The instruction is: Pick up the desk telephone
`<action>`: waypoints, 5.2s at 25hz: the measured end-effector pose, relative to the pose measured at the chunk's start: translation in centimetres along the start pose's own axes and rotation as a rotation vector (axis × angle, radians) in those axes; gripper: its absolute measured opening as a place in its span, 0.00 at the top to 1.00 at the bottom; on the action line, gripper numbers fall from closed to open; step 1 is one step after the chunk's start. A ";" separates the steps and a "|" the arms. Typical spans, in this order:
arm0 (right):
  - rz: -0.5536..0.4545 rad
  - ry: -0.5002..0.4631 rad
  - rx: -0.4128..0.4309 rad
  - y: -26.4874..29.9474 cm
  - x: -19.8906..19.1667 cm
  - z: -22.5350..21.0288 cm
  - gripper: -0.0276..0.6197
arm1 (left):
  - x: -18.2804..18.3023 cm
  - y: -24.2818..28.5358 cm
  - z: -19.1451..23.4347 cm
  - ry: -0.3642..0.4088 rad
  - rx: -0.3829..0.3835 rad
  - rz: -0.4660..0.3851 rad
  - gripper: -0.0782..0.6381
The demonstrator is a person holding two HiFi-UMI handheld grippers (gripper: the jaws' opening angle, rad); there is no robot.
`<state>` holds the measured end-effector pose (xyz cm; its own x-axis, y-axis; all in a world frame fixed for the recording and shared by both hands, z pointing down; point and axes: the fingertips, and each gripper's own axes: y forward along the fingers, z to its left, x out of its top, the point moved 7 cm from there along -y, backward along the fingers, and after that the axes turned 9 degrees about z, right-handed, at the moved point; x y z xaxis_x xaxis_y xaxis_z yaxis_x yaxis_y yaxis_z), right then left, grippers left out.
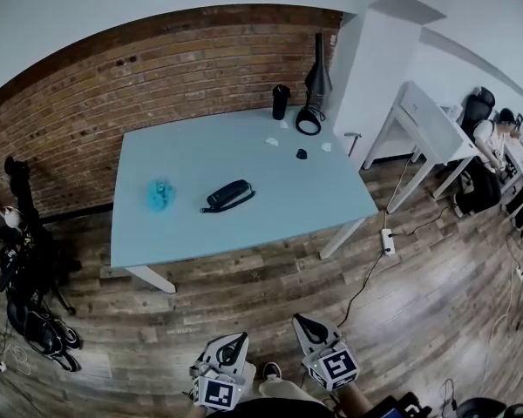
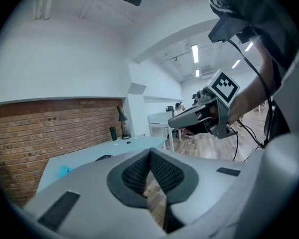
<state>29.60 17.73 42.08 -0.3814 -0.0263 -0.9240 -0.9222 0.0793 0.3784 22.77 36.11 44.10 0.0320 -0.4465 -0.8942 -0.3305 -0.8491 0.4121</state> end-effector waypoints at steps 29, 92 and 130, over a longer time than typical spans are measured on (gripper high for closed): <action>0.019 -0.042 0.023 18.7 8.0 -9.1 0.95 | 1.8 11.4 18.1 0.046 0.100 0.110 0.86; 0.317 0.562 -0.513 24.2 -3.1 -28.7 0.95 | -6.7 49.9 36.4 0.209 -0.449 1.051 0.36; 0.370 0.606 -0.424 26.4 -4.7 -26.7 0.95 | -9.3 52.2 36.3 0.256 -0.328 1.303 0.38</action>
<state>5.35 -6.63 57.86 -0.5209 -0.6149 -0.5921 -0.6297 -0.1916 0.7529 -29.01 6.21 67.56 0.0560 -0.9755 0.2126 -0.0193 0.2118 0.9771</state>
